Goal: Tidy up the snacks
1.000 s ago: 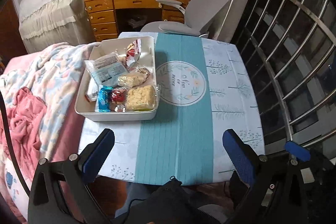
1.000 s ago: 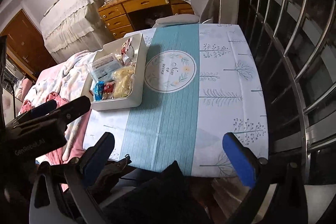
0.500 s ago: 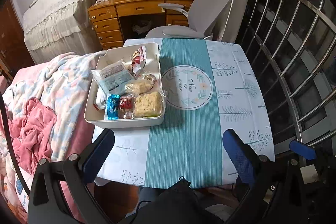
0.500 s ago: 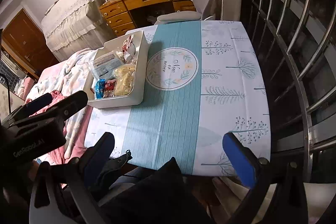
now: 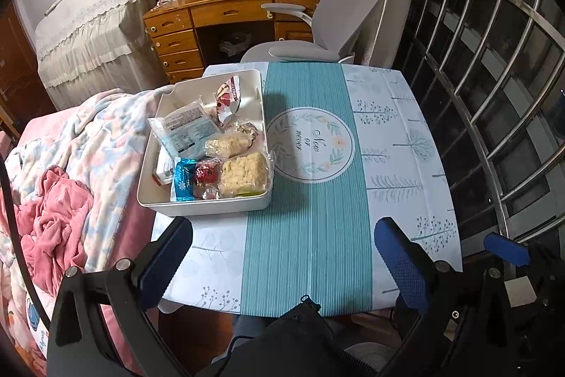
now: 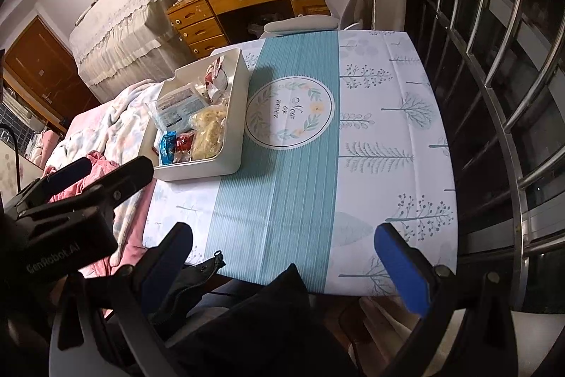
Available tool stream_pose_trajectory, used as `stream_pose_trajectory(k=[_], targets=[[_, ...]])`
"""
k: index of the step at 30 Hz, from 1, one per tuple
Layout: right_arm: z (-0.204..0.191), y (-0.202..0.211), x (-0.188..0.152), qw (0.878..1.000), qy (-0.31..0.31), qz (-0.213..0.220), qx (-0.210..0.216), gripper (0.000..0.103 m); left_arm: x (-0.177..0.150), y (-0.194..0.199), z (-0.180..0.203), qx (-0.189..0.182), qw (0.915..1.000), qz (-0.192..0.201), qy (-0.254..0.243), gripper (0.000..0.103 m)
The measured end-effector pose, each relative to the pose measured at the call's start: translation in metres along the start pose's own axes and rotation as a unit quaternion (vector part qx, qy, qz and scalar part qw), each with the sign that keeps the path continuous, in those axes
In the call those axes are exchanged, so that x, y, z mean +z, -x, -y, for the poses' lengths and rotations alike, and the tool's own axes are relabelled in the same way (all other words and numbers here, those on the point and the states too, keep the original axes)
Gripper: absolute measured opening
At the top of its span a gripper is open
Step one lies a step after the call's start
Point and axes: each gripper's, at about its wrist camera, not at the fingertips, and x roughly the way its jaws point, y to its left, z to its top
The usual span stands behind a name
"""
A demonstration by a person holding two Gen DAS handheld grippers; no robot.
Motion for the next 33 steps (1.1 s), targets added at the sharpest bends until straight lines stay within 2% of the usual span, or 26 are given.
stream_pose_trajectory(k=[33], targets=[[0.011, -0.009, 0.001, 1.000, -0.020, -0.010, -0.005, 0.103, -0.002, -0.015, 0.001, -0.008, 0.9998, -0.018, 0.006, 0.102]])
